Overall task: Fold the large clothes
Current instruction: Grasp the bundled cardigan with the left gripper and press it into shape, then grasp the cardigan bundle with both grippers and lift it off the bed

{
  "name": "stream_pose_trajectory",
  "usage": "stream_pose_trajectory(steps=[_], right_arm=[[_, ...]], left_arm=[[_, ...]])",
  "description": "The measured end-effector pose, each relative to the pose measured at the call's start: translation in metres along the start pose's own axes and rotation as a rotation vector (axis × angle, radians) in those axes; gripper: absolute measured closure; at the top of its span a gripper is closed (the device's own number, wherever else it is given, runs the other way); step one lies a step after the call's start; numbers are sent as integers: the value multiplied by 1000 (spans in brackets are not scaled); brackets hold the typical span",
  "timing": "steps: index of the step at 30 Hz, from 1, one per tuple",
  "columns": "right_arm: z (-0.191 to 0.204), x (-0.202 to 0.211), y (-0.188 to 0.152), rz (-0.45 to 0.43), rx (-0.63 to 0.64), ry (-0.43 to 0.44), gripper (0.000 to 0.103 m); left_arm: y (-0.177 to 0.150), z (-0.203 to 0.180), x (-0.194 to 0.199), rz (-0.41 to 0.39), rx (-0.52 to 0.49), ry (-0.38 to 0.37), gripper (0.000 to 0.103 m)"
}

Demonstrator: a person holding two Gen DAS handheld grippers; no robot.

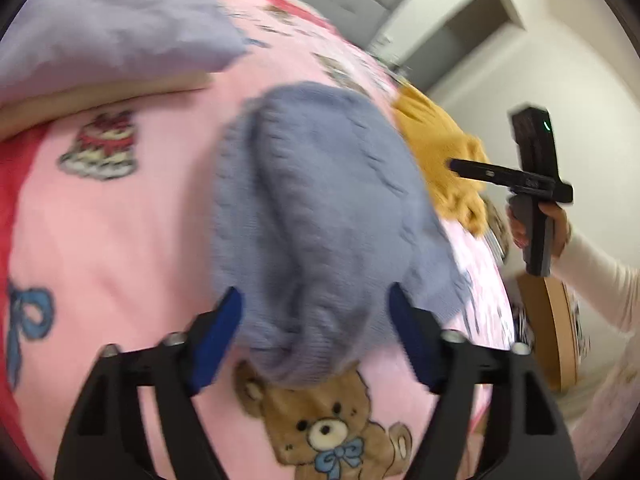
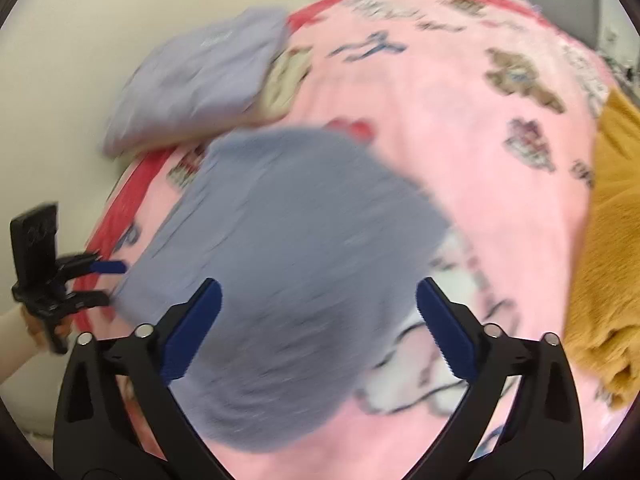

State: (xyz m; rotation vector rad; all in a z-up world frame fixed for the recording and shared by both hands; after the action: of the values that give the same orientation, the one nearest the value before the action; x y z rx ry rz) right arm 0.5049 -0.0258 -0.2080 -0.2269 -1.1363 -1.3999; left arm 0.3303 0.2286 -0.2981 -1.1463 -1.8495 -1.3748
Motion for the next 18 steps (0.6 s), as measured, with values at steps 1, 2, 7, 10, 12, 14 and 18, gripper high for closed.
stream_pose_trajectory(steps=[1,2,7,10,12,14,18], right_arm=[[-16,2,7,-24,-24,-10,8],[-30,2,12,-41,-61,-3,8],[-83,-27,25,-41,-260,118,8],[-100,-44,29,-33,-342,208,8],[-108,-52,30,-30,-388,250,8],[-111,-62,29,-9,-421,284,8],[-116,-73,29,7,-454,339,8]], left_arm=[[0,12,-6,17,44,10,26],[1,20,-11,30,72,20,26],[17,37,-38,89,160,-60,26],[18,29,-59,176,199,-144,26],[15,28,-72,217,243,-173,26],[12,29,-76,247,291,-226,26],[17,23,-78,296,293,-320,26]])
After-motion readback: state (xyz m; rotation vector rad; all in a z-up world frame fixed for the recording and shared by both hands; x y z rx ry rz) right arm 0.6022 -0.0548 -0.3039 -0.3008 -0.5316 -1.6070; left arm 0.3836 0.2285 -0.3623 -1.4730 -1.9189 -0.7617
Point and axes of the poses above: each gripper's, at about its wrist camera, not at the fingertips, and x roughly against the way its jaws point, z to its left, y to its top, the point moved 10 cm from there along -x, roughly the way its jaws point, and after that the axes turned 14 degrees about y, right-handed, at the moved point
